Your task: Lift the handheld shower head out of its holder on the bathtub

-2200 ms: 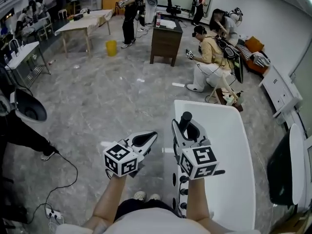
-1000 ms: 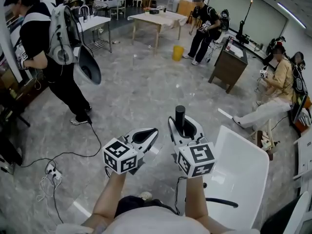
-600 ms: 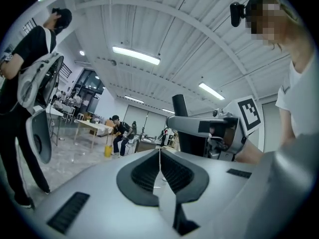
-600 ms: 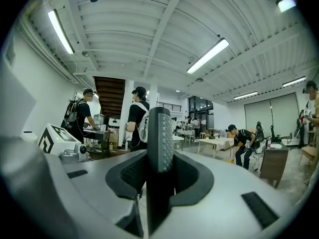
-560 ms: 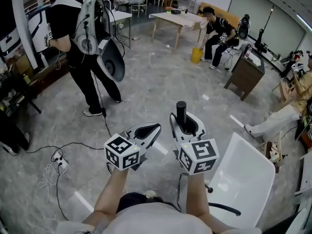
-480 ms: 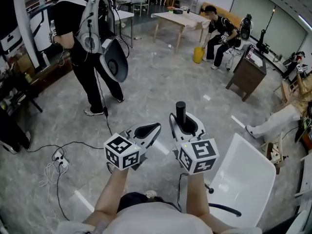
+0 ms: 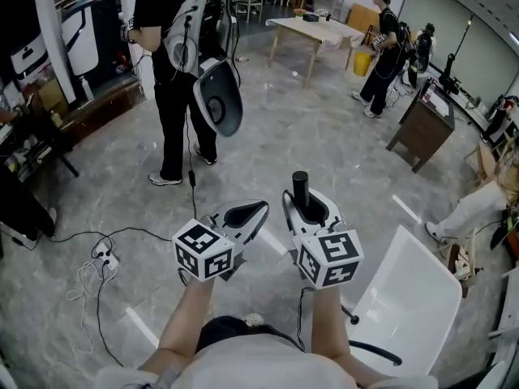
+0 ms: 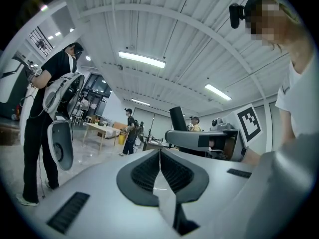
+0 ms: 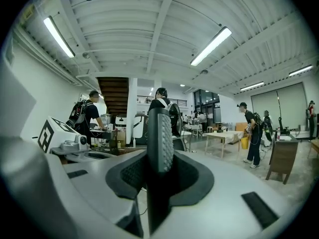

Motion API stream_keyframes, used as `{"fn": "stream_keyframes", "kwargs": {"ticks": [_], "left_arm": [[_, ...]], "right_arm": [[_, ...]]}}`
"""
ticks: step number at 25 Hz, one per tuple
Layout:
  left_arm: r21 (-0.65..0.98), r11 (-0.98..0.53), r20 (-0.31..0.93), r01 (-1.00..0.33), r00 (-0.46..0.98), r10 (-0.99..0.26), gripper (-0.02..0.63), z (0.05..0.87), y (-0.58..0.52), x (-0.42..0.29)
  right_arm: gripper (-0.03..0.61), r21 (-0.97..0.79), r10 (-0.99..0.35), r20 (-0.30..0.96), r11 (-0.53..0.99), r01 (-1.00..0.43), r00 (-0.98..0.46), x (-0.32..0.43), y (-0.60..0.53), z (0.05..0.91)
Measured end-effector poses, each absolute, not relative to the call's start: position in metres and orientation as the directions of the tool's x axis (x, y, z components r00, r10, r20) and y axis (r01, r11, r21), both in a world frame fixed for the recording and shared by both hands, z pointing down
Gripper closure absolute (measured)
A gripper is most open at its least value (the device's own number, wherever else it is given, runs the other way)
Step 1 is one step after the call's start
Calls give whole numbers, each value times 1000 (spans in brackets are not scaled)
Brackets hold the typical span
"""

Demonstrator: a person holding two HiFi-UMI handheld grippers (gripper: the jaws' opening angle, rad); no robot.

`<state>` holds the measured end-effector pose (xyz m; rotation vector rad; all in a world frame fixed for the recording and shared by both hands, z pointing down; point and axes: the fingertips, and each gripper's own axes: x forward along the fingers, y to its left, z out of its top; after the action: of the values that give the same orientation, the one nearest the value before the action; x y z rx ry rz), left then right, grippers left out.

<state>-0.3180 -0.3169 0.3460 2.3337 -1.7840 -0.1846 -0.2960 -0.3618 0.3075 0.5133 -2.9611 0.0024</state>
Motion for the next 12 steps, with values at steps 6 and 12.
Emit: {"fn": "stream_keyframes", "kwargs": {"ticks": [6,12], "left_arm": [[230,-243,28,-942,256,-966,600,347,-312,-319],[229,-223,31,-948,236,-971,600,349,-306,-327]], "right_arm": [[456,9,-319,138,947,-321,-938,-302,-360,311],[456,9,-302,144,953,-304,-942,-308,-352,315]]}}
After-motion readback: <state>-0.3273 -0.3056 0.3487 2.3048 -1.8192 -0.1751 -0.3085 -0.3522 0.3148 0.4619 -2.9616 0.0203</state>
